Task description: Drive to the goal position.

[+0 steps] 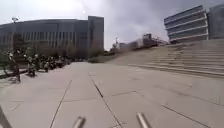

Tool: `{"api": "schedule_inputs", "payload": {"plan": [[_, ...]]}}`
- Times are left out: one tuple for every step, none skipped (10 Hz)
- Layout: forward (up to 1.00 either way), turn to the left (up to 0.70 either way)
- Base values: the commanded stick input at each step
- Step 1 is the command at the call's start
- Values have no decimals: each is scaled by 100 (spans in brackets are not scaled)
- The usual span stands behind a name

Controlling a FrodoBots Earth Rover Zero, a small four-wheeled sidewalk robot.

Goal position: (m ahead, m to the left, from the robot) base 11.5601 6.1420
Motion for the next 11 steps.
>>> {"api": "schedule_inputs", "payload": {"plan": [[100,0],[100,0],[100,0],[100,0],[100,0],[100,0],[100,0],[100,1],[100,25],[100,40],[100,40]]}}
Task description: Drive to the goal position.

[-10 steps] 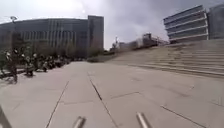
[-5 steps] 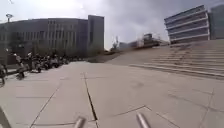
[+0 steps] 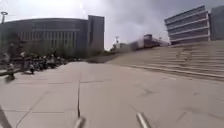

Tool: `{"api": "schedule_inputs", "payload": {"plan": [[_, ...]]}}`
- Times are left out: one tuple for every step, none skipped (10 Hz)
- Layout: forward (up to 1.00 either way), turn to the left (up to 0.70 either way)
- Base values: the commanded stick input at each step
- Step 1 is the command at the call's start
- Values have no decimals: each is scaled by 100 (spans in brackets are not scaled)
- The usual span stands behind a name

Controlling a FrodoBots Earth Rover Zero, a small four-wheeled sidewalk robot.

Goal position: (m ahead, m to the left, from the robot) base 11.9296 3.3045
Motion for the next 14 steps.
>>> {"api": "schedule_inputs", "payload": {"plan": [[100,40],[100,40],[100,40],[100,40],[100,3],[100,0],[100,0],[100,0],[100,0],[100,0],[100,0],[100,0],[100,0],[100,0]]}}
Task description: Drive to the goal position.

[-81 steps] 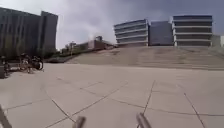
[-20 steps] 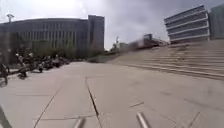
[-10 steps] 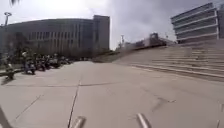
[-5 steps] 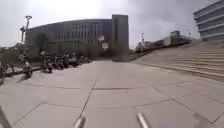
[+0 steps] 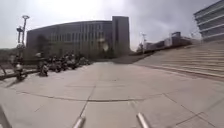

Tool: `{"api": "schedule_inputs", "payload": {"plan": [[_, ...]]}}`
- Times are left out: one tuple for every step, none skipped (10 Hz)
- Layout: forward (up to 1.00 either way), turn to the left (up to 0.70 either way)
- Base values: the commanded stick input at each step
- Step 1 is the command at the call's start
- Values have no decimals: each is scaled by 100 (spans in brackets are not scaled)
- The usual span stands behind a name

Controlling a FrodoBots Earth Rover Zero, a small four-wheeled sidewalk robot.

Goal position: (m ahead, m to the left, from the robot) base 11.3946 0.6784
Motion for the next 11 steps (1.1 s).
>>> {"api": "schedule_inputs", "payload": {"plan": [[100,0],[100,0],[100,0],[100,0],[100,0],[100,0],[100,0],[100,0],[100,0],[100,0],[100,0]]}}
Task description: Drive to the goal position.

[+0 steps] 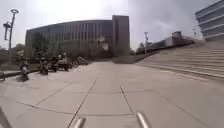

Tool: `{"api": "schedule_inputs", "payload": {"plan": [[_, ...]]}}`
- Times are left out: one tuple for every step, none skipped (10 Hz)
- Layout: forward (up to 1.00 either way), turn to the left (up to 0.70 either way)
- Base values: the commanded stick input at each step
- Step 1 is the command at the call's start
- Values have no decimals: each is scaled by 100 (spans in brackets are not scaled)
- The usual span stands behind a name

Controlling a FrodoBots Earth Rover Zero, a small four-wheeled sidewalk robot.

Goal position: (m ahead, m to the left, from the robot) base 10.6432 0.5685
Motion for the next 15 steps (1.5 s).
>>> {"api": "schedule_inputs", "payload": {"plan": [[100,0],[100,0],[100,0],[100,0],[100,0],[100,0],[100,0],[100,0],[100,0],[100,0],[100,0],[100,0],[100,0],[100,0],[100,0]]}}
